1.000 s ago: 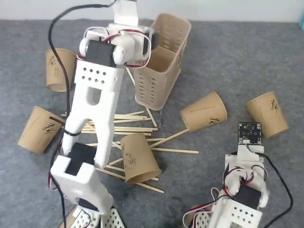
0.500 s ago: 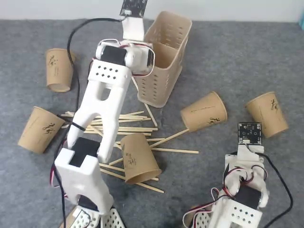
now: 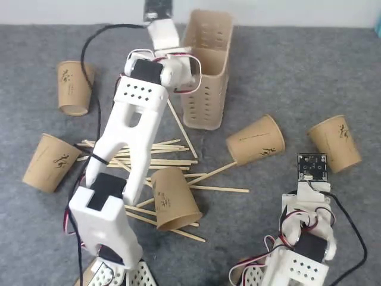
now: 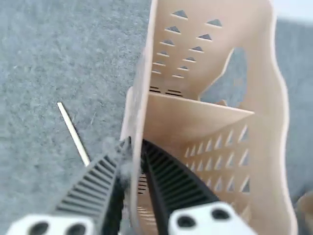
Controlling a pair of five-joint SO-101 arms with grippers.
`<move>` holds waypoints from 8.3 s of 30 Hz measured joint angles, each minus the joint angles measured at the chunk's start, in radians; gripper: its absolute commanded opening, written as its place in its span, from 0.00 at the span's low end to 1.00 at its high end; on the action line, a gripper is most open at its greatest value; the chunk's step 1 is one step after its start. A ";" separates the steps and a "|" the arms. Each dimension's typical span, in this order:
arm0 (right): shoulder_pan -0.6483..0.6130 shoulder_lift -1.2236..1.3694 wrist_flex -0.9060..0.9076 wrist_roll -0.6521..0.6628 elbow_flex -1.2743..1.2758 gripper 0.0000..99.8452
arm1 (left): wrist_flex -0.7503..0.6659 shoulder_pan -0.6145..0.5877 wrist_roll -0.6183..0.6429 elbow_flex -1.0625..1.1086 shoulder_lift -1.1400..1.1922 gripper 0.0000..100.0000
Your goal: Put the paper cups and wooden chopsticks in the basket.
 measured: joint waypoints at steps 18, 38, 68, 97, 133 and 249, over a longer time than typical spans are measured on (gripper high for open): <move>0.000 0.000 0.000 0.000 0.002 0.01 | 0.011 -0.052 0.204 0.008 -0.011 0.18; 0.005 0.000 -0.008 0.002 0.002 0.01 | 0.305 -0.014 0.104 -0.256 -0.029 0.26; -0.252 1.025 0.287 -0.569 -1.554 0.15 | 0.552 -0.784 -0.405 0.344 -0.664 0.26; -0.644 2.303 0.420 -0.809 -2.665 0.15 | -0.058 -0.968 -0.404 1.522 -1.407 0.26; -0.666 2.499 0.249 0.430 -2.776 0.01 | -0.109 -0.948 -0.404 1.568 -1.410 0.26; -0.562 2.604 0.494 -0.546 -2.987 0.01 | 0.634 -0.474 -0.408 -0.551 0.304 0.26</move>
